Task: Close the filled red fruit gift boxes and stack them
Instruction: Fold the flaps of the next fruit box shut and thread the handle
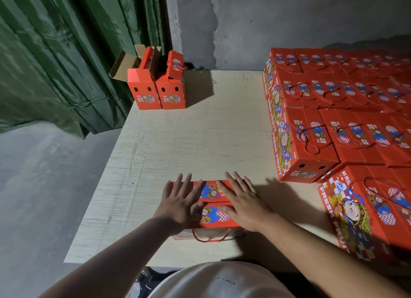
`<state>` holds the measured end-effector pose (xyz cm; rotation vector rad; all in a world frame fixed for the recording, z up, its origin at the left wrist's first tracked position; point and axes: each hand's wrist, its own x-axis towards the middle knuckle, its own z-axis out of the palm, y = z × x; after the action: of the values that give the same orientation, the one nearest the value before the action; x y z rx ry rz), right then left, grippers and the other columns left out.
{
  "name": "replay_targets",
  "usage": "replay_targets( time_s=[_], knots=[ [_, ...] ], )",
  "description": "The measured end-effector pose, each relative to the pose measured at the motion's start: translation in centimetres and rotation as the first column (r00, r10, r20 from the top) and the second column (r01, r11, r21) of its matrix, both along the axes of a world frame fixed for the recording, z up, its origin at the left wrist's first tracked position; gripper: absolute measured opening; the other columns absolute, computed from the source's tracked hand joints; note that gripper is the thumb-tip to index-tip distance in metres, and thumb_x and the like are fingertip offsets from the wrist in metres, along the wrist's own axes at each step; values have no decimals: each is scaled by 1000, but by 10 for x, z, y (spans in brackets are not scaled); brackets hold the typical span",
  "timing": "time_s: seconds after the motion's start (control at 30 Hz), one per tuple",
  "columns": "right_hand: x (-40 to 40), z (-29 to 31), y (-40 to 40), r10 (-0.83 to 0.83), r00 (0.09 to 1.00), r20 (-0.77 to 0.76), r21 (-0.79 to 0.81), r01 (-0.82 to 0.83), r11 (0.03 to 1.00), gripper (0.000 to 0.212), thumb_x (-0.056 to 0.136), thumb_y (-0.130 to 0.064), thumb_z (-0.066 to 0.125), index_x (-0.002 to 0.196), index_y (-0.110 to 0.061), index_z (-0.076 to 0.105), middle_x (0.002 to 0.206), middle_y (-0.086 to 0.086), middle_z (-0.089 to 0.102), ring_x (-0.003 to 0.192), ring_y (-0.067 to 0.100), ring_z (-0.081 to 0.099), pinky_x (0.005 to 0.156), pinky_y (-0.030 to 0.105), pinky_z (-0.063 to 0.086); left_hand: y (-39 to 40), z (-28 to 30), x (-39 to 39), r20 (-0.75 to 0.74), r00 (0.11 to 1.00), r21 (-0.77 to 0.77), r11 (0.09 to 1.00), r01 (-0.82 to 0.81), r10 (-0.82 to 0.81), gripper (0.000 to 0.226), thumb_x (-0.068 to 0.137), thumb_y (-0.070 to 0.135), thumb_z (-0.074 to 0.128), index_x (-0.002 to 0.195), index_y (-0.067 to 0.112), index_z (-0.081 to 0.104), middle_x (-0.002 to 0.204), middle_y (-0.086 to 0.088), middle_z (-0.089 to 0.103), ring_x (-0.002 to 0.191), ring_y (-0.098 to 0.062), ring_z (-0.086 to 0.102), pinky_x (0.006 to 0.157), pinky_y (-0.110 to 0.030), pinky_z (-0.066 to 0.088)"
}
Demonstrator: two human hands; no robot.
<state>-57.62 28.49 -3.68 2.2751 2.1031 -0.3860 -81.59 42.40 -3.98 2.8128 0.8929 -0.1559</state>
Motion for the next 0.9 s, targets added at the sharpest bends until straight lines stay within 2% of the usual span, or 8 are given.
replay_targets(
  time_s=[0.13,0.27,0.4,0.6,0.7,0.8,0.9],
  knots=[
    [2,0,-10,14,1000,-24,-6,-14,1000,107,84,-96,26,162,-40,-21,169,-4,-34,154,18,-35,128,43,-16,3,-1,-15,29,998,-51,997,53,-52,87,98,84,15,162,38,-21,173,-3,-19,158,-23,-25,128,-54,-7],
    [8,-1,-26,60,998,-8,-7,-61,998,133,66,-109,32,161,-36,-25,168,1,-36,154,21,-36,126,42,-19,10,0,-42,21,996,-137,986,94,-92,115,84,97,32,161,35,-26,170,5,-29,155,-16,-32,129,-57,-5],
    [7,-1,-25,70,998,-4,-19,-70,997,132,69,-106,34,160,-34,-28,168,3,-37,154,23,-35,128,47,-13,9,6,-48,-20,992,-135,984,119,-123,133,73,104,40,161,31,-28,169,5,-34,154,-18,-34,128,-54,-7],
    [4,0,-25,66,998,-12,-30,-67,997,128,74,-103,36,161,-33,-27,167,2,-38,154,23,-36,124,46,-14,5,5,-46,-57,991,-129,986,109,-117,128,77,102,35,159,30,-31,167,5,-38,153,-19,-38,130,-55,0],
    [5,3,-25,63,998,-7,-24,-63,998,129,73,-104,35,161,-34,-26,168,2,-37,154,23,-35,124,47,-13,4,6,-45,-18,994,-142,984,104,-107,128,78,100,38,160,28,-30,167,5,-37,153,-18,-36,131,-53,3],
    [6,4,-30,29,1000,-5,-15,-29,999,133,69,-106,37,162,-34,-23,169,2,-34,155,23,-34,129,49,-9,0,5,-49,70,997,-168,984,51,-40,130,77,96,49,164,27,-20,169,-2,-34,155,-24,-33,130,-56,13],
    [4,3,-38,-21,998,-62,-19,20,1000,133,68,-102,46,163,-37,-22,168,-2,-36,154,22,-36,125,50,-1,-6,1,-59,101,990,-232,970,-75,100,132,69,99,52,163,39,-18,166,-8,-39,153,-33,-35,122,-57,28]
  ],
)
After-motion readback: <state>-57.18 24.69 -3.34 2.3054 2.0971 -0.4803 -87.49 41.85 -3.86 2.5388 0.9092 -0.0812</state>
